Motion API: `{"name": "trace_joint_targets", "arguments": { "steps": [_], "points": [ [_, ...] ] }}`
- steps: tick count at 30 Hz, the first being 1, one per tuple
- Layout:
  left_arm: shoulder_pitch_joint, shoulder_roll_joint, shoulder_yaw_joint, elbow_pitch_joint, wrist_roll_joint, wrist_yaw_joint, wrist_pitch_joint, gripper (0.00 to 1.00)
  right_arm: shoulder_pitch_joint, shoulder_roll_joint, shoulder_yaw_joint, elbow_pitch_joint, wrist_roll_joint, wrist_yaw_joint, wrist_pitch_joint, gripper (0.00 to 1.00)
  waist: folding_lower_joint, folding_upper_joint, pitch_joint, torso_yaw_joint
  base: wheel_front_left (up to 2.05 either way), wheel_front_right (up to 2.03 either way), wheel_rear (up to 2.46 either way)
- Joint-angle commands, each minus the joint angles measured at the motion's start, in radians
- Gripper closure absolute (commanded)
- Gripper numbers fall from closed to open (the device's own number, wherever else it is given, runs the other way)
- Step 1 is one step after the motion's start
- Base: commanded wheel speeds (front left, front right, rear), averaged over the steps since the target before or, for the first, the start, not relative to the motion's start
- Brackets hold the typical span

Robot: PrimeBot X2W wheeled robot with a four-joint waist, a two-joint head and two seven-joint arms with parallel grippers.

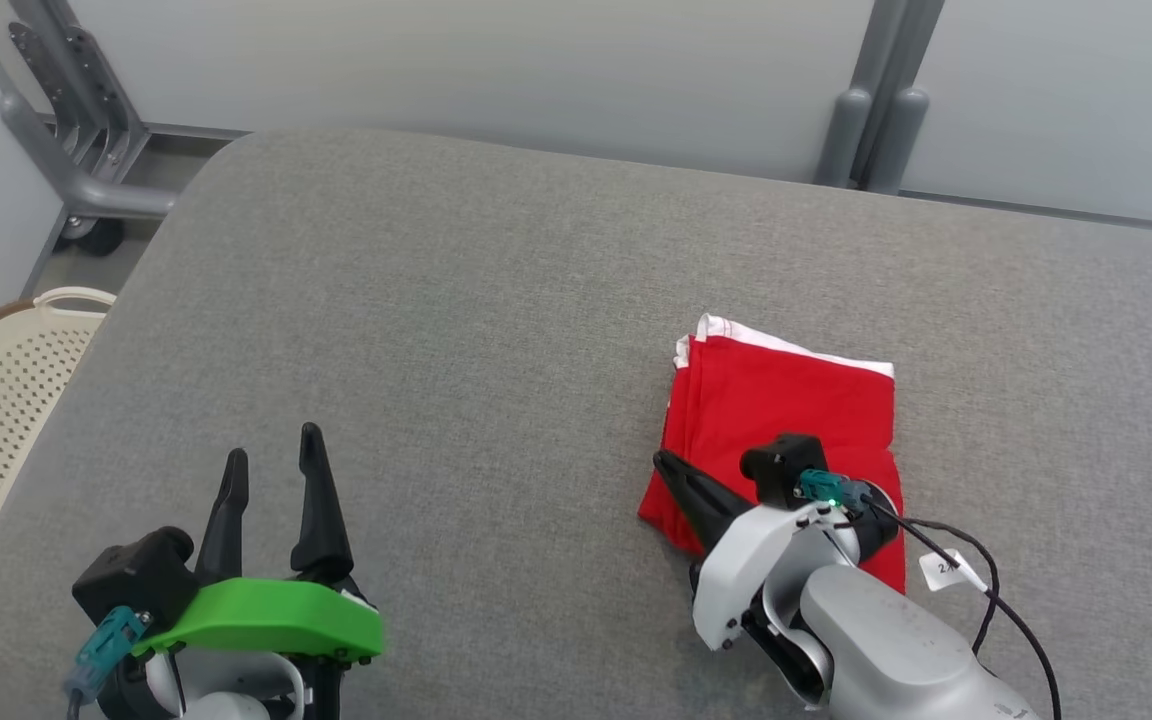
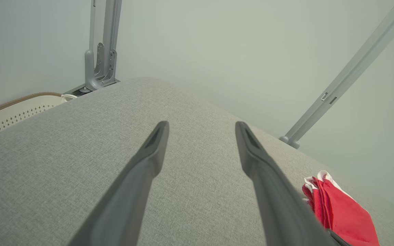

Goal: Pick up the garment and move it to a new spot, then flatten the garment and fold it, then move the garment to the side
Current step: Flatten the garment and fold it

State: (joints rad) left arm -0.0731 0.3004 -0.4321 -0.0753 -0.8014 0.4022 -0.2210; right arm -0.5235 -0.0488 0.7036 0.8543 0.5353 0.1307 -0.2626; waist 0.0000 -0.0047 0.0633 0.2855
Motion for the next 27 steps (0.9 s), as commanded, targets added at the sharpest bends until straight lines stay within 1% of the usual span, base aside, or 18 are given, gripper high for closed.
{"name": "trace_joint_targets", "arguments": {
  "steps": [1,2,8,9,10,11,12,13,14,21,27],
  "points": [
    [0.018,0.008,0.003,0.000,-0.001,0.005,-0.003,0.00,-0.006,-0.004,-0.013,-0.041,-0.016,0.000,-0.003,1.00,0.0000,0.0047,-0.015,-0.030,0.00,0.00,0.00],
    [0.024,0.010,0.005,-0.002,-0.002,0.008,-0.003,0.00,0.002,-0.004,-0.034,-0.088,-0.027,0.000,-0.003,1.00,0.0000,0.0047,-0.024,-0.049,0.00,0.00,0.00],
    [0.037,0.016,0.008,-0.010,-0.002,0.016,0.001,0.00,0.041,-0.004,-0.129,-0.210,-0.059,0.000,-0.003,1.00,0.0000,0.0047,-0.052,-0.105,0.00,0.00,0.00],
    [0.040,0.017,0.009,-0.011,-0.003,0.018,0.001,0.00,0.046,-0.004,-0.147,-0.224,-0.067,0.000,-0.003,0.95,0.0000,0.0047,-0.055,-0.115,0.00,0.00,0.00],
    [0.041,0.018,0.009,-0.012,-0.003,0.018,0.002,0.00,0.051,-0.004,-0.167,-0.233,-0.078,0.000,-0.003,0.72,0.0000,0.0047,-0.058,-0.124,0.00,0.00,0.00],
    [0.043,0.019,0.009,-0.014,-0.002,0.019,0.002,0.00,0.055,-0.004,-0.187,-0.241,-0.090,0.000,-0.003,0.57,0.0000,0.0047,-0.060,-0.132,0.00,0.00,0.00],
    [0.045,0.019,0.009,-0.016,-0.002,0.021,0.002,0.00,0.060,-0.004,-0.208,-0.249,-0.101,0.000,-0.003,0.22,0.0000,0.0047,-0.063,-0.139,0.00,0.00,0.00],
    [0.045,0.019,0.009,-0.016,-0.002,0.021,0.002,0.00,0.060,-0.004,-0.208,-0.249,-0.101,0.000,-0.003,0.22,0.0000,0.0047,-0.063,-0.139,0.00,0.00,0.00],
    [0.047,0.020,0.009,-0.017,-0.001,0.022,0.003,0.00,0.067,-0.004,-0.230,-0.253,-0.111,0.000,-0.003,0.00,0.0000,0.0047,-0.065,-0.147,0.00,0.00,0.00],
    [0.054,0.040,0.000,-0.021,0.030,0.041,0.000,0.00,0.112,-0.004,-0.393,-0.270,-0.201,0.000,-0.003,0.00,0.0000,0.0047,-0.081,-0.191,0.00,0.00,0.00],
    [0.065,0.046,0.001,-0.024,0.036,0.050,-0.003,0.00,0.164,-0.004,-0.552,-0.303,-0.282,0.000,0.017,0.00,0.0000,0.0047,-0.089,-0.212,0.00,0.00,0.00]
  ]
}}
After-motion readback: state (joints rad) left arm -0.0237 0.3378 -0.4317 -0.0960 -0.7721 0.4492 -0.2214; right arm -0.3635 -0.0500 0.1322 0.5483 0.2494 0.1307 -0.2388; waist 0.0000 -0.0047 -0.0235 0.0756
